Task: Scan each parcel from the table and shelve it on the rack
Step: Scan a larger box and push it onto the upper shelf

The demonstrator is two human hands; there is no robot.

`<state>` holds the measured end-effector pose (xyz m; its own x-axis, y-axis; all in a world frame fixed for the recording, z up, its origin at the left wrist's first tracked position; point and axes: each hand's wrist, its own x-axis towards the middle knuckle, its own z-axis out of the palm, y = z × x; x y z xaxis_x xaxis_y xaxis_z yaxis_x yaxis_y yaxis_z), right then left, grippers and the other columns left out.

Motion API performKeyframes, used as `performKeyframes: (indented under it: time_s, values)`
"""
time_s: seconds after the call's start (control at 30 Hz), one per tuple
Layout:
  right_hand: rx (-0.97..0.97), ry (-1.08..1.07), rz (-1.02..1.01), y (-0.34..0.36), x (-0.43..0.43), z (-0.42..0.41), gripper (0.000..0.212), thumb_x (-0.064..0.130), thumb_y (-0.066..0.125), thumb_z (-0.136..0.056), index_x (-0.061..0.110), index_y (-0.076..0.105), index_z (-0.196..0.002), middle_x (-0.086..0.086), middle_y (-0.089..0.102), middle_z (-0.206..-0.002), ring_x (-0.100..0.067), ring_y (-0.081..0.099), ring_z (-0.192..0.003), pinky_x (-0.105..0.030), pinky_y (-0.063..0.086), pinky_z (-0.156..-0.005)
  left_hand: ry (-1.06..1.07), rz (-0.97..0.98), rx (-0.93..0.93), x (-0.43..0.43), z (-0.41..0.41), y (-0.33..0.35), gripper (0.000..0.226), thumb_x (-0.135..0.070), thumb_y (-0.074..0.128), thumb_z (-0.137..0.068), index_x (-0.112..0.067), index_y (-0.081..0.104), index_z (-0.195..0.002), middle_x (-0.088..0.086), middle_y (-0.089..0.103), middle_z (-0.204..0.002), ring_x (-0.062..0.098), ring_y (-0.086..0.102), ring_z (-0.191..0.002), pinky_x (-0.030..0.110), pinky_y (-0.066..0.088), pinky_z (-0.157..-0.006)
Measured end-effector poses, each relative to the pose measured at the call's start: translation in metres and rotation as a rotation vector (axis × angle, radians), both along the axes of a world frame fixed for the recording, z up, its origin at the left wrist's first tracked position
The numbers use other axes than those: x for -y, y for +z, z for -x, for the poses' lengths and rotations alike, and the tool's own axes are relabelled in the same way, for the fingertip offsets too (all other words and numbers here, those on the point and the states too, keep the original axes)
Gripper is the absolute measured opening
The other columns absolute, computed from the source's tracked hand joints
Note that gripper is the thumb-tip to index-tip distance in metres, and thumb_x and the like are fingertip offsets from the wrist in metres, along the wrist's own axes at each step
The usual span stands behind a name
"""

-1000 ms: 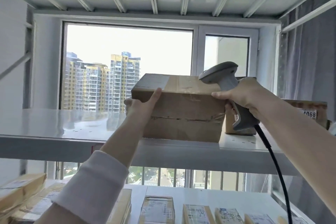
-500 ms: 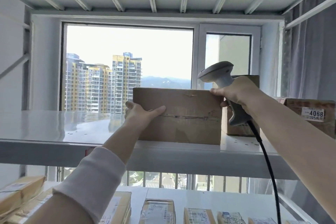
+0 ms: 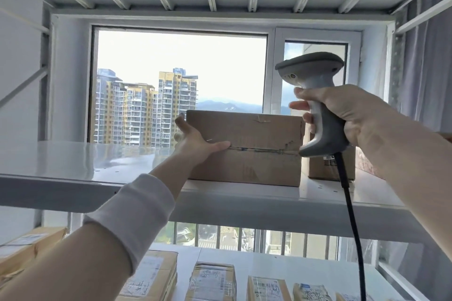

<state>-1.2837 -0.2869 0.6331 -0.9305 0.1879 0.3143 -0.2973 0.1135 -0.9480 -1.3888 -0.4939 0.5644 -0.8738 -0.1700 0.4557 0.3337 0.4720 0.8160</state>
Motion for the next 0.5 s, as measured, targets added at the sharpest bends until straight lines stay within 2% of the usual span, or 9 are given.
performKeyframes:
  time_s: [0.1,0.3,0.5]
  values:
    - [-0.008,0.031,0.021,-0.002,0.003,0.008,0.009,0.021,0.069,-0.084,0.014,0.063,-0.083,0.004,0.071,-0.063,-0.005,0.051,-0.039,-0.016,0.043,-0.04,0.001,0.042,0.025,-0.003,0.015,0.005,0.118,-0.036,0.078,-0.074,-0.02,-0.013,-0.147,0.023,0.014,-0.153,0.037,0.032,-0.136,0.045,0.031,-0.109]
    - [0.019,0.071,0.079,-0.004,0.003,0.029,0.006,0.019,0.066,-0.086,0.014,0.062,-0.084,0.003,0.07,-0.059,-0.006,0.05,-0.035,-0.015,0.042,-0.037,-0.044,0.099,0.073,-0.005,0.051,0.016,0.123,-0.035,0.08,-0.072,-0.019,-0.018,-0.146,0.015,0.025,-0.151,0.036,0.037,-0.132,0.044,0.036,-0.106]
    - [0.015,0.117,0.133,-0.004,0.011,0.046,0.006,0.018,0.064,-0.088,0.014,0.061,-0.084,0.002,0.068,-0.057,-0.006,0.05,-0.035,-0.014,0.041,-0.037,-0.036,0.144,0.169,-0.005,0.076,0.027,0.126,-0.035,0.08,-0.072,-0.017,-0.02,-0.145,0.02,0.028,-0.147,0.038,0.039,-0.13,0.046,0.035,-0.108]
